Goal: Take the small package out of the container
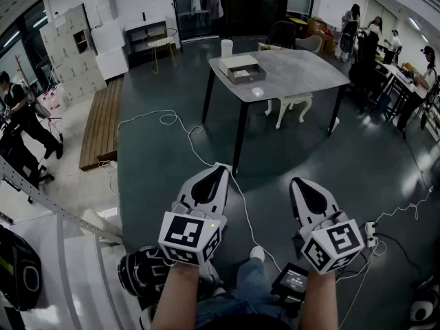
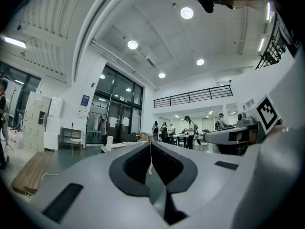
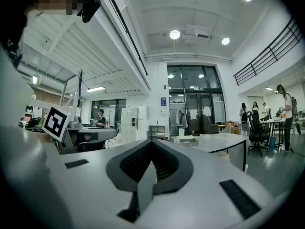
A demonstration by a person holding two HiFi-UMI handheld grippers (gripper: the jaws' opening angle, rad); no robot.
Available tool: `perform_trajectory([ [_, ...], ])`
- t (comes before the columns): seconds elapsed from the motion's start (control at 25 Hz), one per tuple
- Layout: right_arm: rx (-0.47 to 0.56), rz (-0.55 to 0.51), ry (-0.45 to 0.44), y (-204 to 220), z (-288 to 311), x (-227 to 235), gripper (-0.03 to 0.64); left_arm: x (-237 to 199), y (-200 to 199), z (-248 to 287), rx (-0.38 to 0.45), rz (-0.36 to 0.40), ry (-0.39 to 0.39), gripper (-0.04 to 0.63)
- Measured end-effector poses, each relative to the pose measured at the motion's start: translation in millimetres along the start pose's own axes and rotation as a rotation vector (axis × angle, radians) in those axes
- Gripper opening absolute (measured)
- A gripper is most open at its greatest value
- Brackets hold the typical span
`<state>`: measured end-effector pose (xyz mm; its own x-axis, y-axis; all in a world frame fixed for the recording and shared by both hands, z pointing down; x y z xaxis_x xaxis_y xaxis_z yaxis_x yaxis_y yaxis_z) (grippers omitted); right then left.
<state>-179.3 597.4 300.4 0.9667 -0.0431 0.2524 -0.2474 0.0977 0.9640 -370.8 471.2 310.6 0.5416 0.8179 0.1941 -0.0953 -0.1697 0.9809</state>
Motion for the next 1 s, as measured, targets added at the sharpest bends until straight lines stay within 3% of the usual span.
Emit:
perform_trajectory([
  [0.52,-0.004,0.046,-0.087,-34.1,85.6,96.3,0.025,-8.6,-0.2,122.1,-0.015,0.020,-0.029,0.013],
  [1.0,-0.095,0.077,-0.184,-43.2,159.6,178.6,0.025,-9.3,19.1,212.0,-0.071,0.001,-0.093,0.014],
])
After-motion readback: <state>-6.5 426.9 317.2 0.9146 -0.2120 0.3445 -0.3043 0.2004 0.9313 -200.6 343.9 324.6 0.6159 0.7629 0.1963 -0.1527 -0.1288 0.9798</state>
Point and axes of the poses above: the fingertips, and each gripper's own axes: z forward along the fingers, x to its right, y out of its underside, the point moved 8 cm from there along -z, backward along the fingers, and after that the axes turned 14 degrees about z, right-handed, at the moved point
